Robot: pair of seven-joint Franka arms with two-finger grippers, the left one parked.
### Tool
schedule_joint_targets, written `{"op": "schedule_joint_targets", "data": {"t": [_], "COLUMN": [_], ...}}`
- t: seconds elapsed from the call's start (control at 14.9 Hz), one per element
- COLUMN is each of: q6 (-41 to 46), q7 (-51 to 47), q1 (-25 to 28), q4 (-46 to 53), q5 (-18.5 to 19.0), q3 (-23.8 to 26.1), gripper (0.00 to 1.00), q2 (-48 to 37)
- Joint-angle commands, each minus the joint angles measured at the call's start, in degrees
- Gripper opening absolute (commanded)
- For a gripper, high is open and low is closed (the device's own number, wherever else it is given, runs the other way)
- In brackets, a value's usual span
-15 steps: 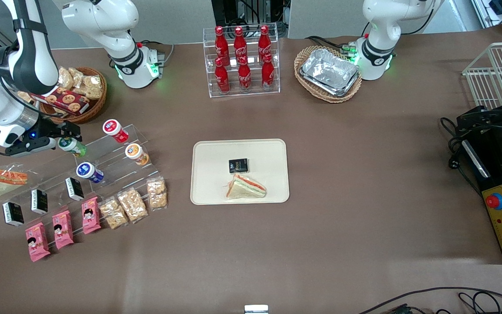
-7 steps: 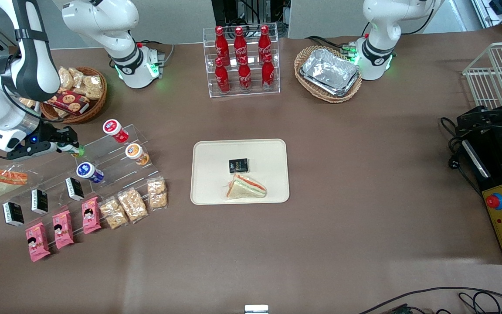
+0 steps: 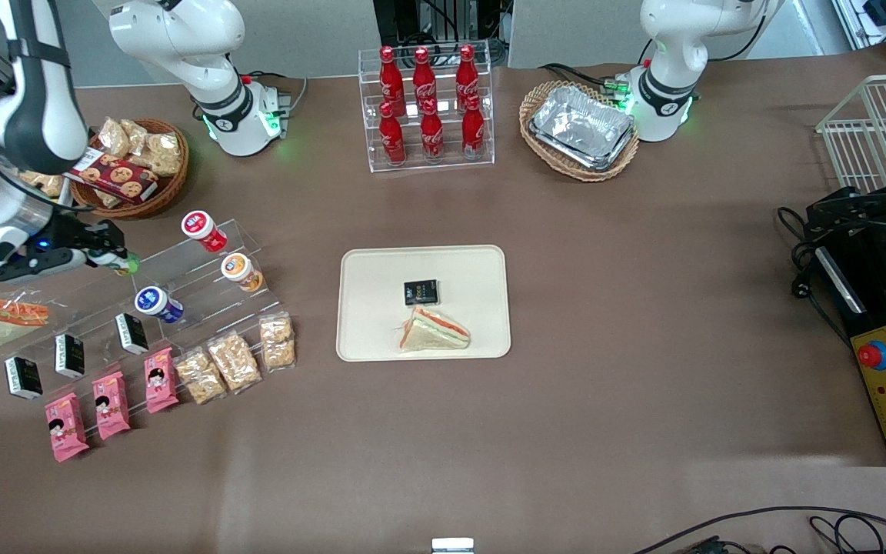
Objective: Place green gum on tray
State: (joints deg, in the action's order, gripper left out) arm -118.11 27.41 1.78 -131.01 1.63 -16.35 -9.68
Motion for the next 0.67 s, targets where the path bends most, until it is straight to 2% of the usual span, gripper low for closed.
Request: {"op": "schedule_joint_targets", "data": {"t": [0.0, 0.2, 0.4, 0.61], "q6": [12.52, 21.23, 30.37, 31.63], "q7": [-0.25, -0.43, -5.15, -15.51], "q1": [0.42, 1.91, 4.27, 12.78], "q4": [11.36, 20.32, 29.21, 29.94], "q5": [0.57, 0.04, -2.32, -2.95], "q3": [0.44, 0.44, 0.44, 0.53], "gripper": [0.31, 0.31, 0.31, 0.31], "q2": [1.33, 2.91, 5.81, 6.08]}}
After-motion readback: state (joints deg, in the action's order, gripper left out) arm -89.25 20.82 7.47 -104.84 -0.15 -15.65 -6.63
